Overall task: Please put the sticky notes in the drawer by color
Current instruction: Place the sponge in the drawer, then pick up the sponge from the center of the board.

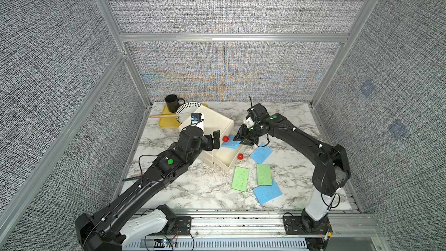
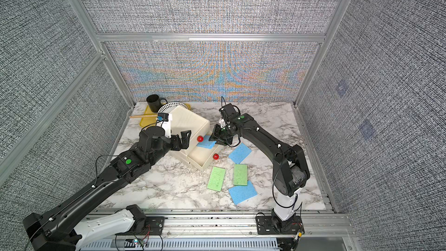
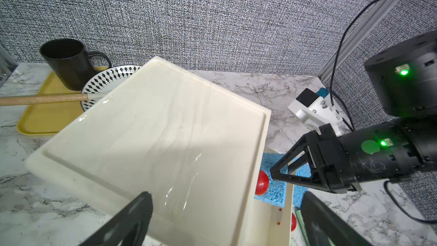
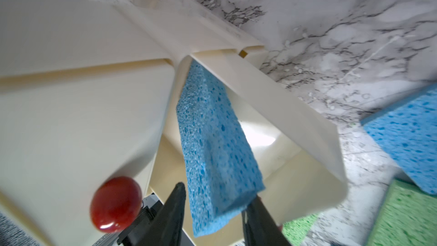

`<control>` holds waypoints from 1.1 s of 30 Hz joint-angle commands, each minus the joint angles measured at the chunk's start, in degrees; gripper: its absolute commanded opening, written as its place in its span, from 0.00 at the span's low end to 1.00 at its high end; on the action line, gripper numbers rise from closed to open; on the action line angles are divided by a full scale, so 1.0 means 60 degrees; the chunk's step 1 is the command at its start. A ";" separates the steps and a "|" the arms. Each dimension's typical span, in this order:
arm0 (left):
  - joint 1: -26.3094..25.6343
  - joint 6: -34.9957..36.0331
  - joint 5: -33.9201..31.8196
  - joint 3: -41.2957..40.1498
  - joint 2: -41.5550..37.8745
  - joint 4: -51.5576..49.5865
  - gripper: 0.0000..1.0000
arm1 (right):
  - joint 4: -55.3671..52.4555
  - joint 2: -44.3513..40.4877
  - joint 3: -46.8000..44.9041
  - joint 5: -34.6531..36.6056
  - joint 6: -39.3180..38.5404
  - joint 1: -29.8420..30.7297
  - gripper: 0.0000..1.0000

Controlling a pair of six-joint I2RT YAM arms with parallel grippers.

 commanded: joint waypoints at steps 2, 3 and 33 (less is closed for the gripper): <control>0.0030 0.0073 0.0092 -0.0016 0.0023 0.0063 1.00 | -0.1636 0.0060 0.0454 0.0669 -0.1107 0.0019 0.42; 0.0030 0.0074 0.0090 -0.0015 0.0029 0.0058 1.00 | -0.1888 0.0052 0.0563 0.0821 -0.1240 0.0019 0.42; 0.0074 -0.0445 0.0188 0.1611 0.1588 -0.2026 1.00 | 0.0800 -0.1334 -0.4169 0.1161 -0.1206 -0.2981 0.50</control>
